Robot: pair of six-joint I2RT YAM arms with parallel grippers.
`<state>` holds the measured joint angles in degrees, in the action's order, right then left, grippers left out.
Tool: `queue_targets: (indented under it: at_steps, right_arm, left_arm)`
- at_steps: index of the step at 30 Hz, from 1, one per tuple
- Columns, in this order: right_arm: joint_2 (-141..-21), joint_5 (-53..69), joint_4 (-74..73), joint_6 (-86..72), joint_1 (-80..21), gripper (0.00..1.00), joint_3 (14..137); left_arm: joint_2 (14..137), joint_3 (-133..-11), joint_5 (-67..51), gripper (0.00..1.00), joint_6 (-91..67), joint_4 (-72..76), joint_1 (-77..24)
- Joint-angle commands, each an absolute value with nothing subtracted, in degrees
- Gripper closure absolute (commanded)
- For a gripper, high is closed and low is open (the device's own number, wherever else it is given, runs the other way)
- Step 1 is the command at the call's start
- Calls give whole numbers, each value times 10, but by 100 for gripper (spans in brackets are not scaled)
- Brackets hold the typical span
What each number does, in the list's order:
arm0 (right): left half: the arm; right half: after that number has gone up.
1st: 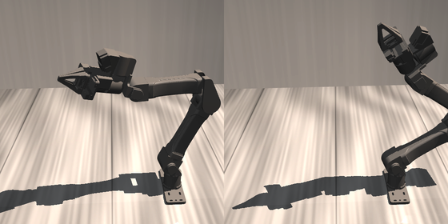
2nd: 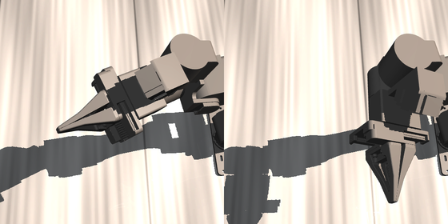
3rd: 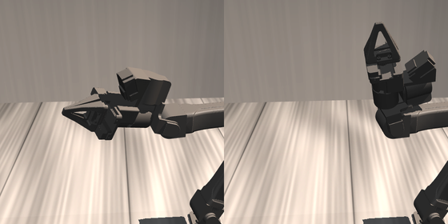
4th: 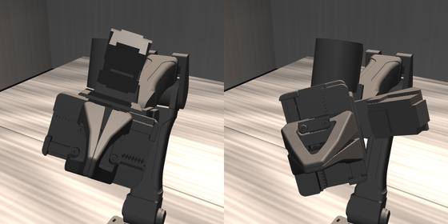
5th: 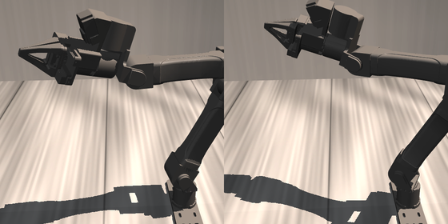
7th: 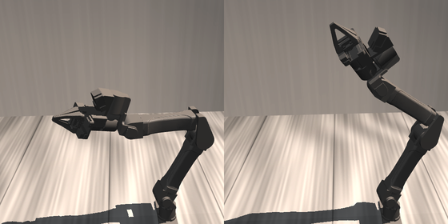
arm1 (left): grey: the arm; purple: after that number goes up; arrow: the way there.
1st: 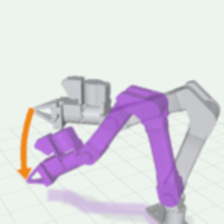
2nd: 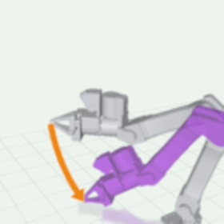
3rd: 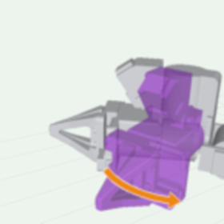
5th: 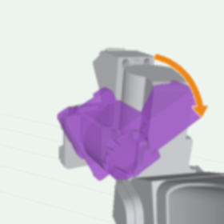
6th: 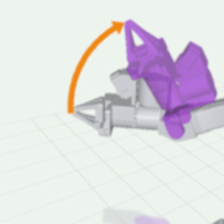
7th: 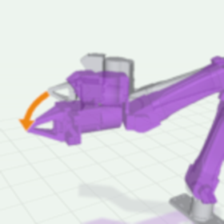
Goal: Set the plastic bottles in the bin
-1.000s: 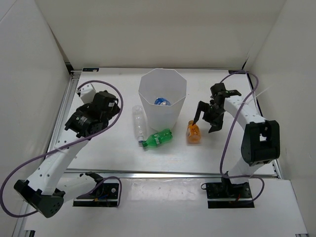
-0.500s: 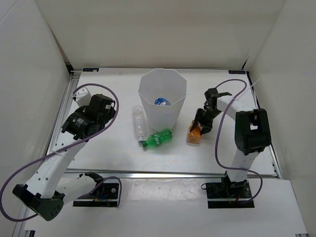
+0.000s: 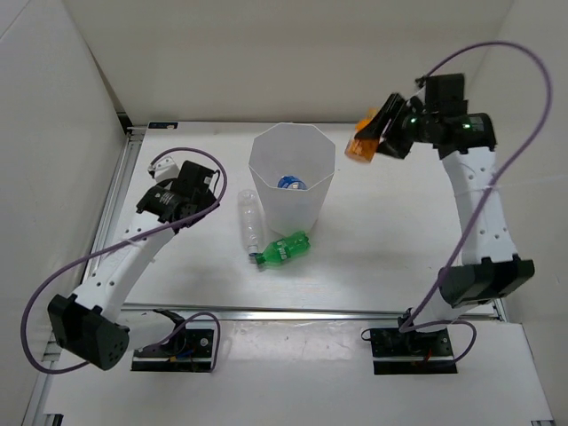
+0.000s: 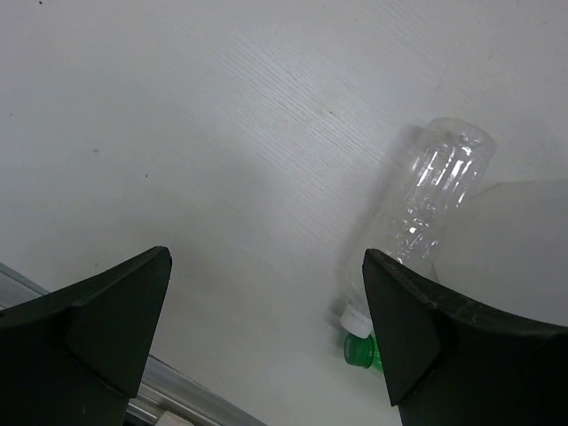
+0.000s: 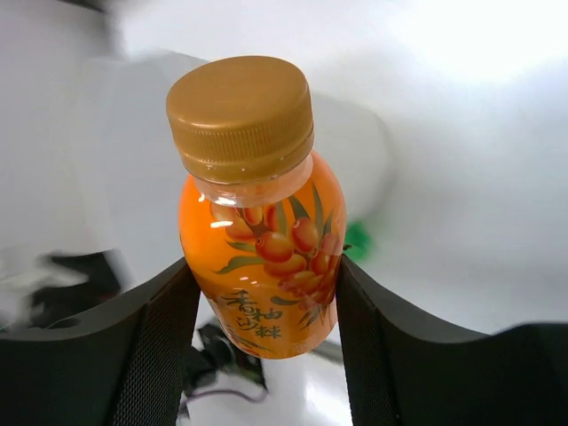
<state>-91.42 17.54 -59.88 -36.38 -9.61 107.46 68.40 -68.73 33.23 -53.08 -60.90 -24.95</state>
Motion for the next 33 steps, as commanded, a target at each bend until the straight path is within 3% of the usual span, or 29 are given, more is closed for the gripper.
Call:
queue_targets:
  at_steps: [1, 6, 8, 9, 10, 12, 13, 23, 33]
  right_arm:
    - [-904, 232, -596, -389, -96, 82, 1170]
    - [-963, 325, -528, -408, -115, 82, 1226]
    - [-995, 325, -523, -414, -146, 76, 1263]
    - [-1005, 332, -523, -414, -158, 69, 1272]
    - [-1017, 341, -516, -414, -168, 47, 1281]
    - [-1052, 359, -544, -414, -182, 28, 1320]
    - [-1052, 354, -572, -414, -182, 0, 1330]
    - [-909, 299, -550, -368, -122, 0, 1210]
    - [-873, 324, -550, -351, -106, 0, 1173]
  left_arm:
    - [705, -684, 296, 0, -507, -578, -226]
    - [744, -684, 256, 0, -490, -551, -203]
    - [760, -684, 238, 0, -482, -542, -196]
    - [760, -684, 238, 0, -482, -541, -191]
    - [769, -684, 229, 0, -475, -527, -191]
    - [776, -684, 210, 0, -469, -512, -186]
    - [784, -684, 203, 0, -469, -506, -185]
    - [848, -681, 114, 0, -446, -437, -198]
    - [912, -662, 14, 0, -411, -324, -227]
